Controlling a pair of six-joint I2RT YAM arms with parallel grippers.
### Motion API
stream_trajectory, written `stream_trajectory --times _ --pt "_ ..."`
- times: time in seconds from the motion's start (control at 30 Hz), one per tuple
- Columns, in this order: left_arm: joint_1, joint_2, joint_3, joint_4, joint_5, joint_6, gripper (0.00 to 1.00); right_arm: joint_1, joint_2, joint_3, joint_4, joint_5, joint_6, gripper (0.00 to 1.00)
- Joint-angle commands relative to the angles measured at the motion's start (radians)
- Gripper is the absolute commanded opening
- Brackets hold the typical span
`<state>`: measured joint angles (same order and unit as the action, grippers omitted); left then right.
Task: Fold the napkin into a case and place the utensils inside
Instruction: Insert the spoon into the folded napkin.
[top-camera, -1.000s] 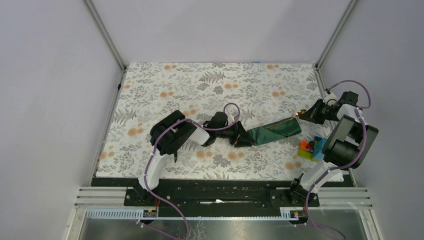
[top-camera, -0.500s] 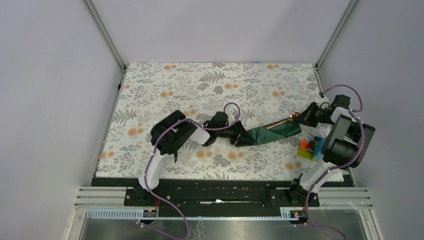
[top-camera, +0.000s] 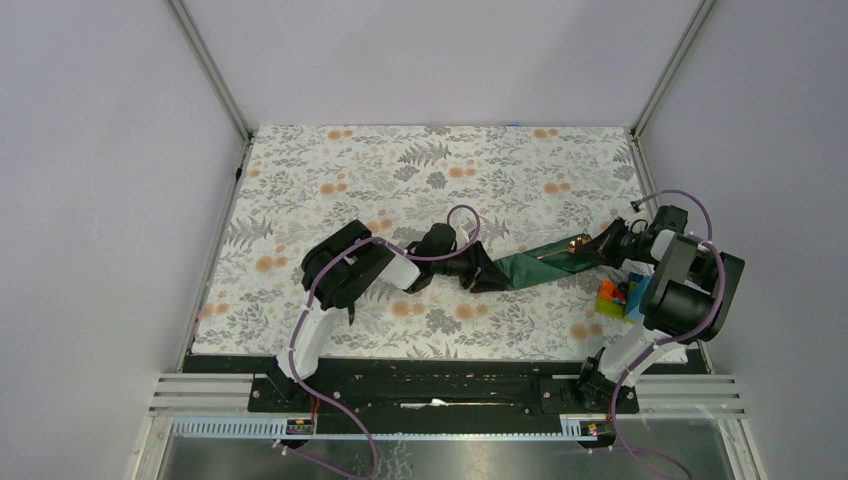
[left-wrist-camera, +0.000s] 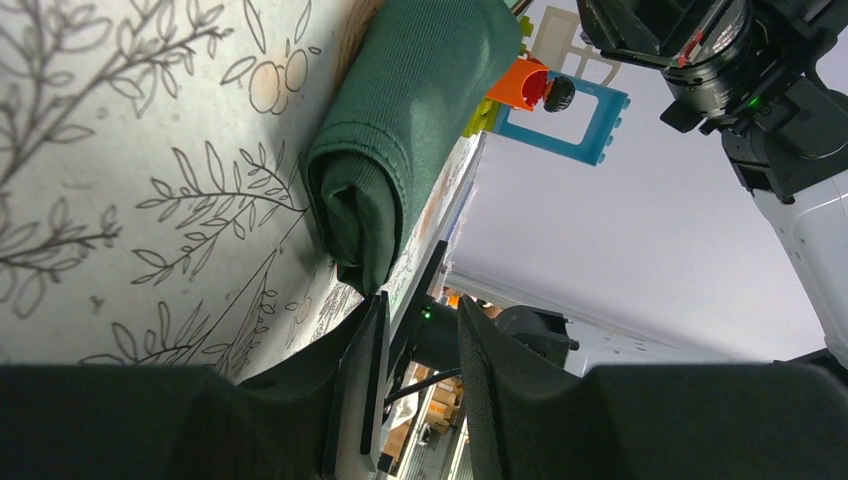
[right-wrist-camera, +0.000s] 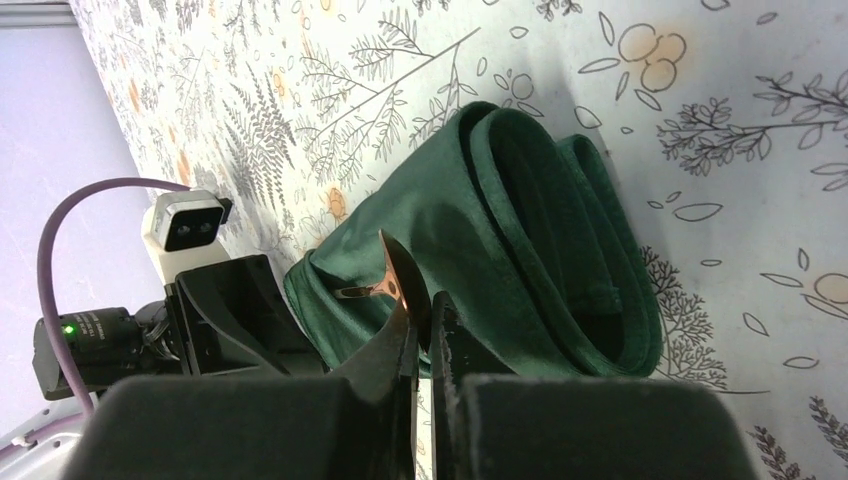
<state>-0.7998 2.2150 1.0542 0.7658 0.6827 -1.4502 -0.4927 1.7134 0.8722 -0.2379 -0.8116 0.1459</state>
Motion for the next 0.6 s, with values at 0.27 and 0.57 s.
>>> stream_trajectory --times 0.27,0.57 --pt "-0.009 0.008 0.017 0.066 -0.017 -0.003 0.35 0.051 -0.010 0.010 0.058 -0.021 0.045 0.00" --pt "-0.009 0.009 0.020 0.065 -0.020 -0.003 0.35 0.065 0.029 0.003 0.053 -0.014 0.024 0.03"
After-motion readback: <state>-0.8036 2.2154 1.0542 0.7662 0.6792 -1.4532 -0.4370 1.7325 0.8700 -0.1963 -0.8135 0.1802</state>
